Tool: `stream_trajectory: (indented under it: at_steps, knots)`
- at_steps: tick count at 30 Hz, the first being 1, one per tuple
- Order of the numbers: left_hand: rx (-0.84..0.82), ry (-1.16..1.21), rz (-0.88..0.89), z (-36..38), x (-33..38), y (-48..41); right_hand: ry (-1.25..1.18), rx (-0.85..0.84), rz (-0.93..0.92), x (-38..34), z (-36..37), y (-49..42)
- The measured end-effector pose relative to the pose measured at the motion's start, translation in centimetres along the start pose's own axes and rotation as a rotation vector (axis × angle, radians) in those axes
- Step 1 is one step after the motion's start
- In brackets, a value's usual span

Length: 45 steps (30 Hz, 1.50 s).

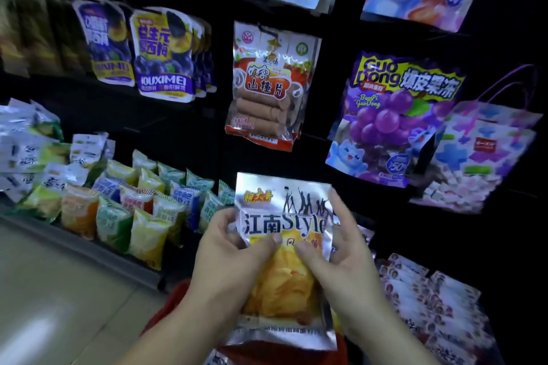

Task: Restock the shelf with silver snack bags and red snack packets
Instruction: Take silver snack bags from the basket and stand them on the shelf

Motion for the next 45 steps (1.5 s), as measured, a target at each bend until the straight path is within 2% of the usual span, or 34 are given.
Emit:
stream_trajectory:
  at_steps: [4,8,10,17,21,24,28,31,34,35,37,39,41,45]
  knots:
    - [0.022,-0.049,0.100,-0.3,-0.3,-0.6,-0.039,0.067,0.012,1.4,-0.2,-1.9]
    - [-0.189,-0.126,0.091,-0.1,-0.5,-1.3,0.033,0.058,-0.014,1.2,0.0,-2.4]
    - [-0.196,-0.148,0.071,-0.4,-0.7,-1.6,0.069,0.048,-0.052,0.8,0.0,-2.3]
    - [-0.082,-0.016,0.008,-1.8,-1.2,-2.3,0.038,-0.212,-0.050,0.8,1.2,-1.1]
    - [-0.102,-0.042,0.033,-1.5,-1.3,-1.9,0.185,-0.020,-0.139,1.1,1.0,-0.9]
    - [-0.115,-0.128,0.052,-1.4,-1.3,-1.6,0.238,0.036,-0.151,1.1,0.7,-1.0]
    - [-0.192,-0.095,-0.030,-1.0,-1.4,-1.3,0.236,0.109,-0.142,1.0,0.0,-1.2]
    - [-0.181,-0.090,0.016,-1.1,-0.5,-1.5,0.047,-0.016,-0.012,1.1,-0.6,-1.6]
    - [-0.113,-0.089,0.042,-2.0,-0.4,-1.9,0.158,-0.210,0.009,1.0,-0.3,-1.1]
    - [-0.108,-0.082,0.040,-2.3,-0.3,-1.9,0.170,-0.226,0.001,1.0,-0.2,-1.0]
    - [-0.177,-0.079,0.024,-2.6,-0.4,-1.9,0.125,-0.154,0.012,1.2,-0.3,-1.3]
    - [-0.342,-0.072,-0.039,-2.3,-0.7,-1.4,0.077,-0.052,0.029,1.2,-0.7,-1.6]
    - [-0.463,-0.145,-0.062,-2.0,-0.9,-0.9,0.050,-0.035,0.028,1.0,-1.0,-1.8]
    - [-0.338,-0.222,-0.015,-2.9,-0.4,-1.5,0.143,-0.212,-0.020,0.8,-1.2,-1.2]
Point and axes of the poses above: each hand's wrist, its own y-axis away from the middle knuckle, its own z-axis out of the palm, x = y × z, the point moved 4 cm from there along -y, towards the middle knuckle, and after that the axes turned 15 degrees about z, right-handed, at the moved point
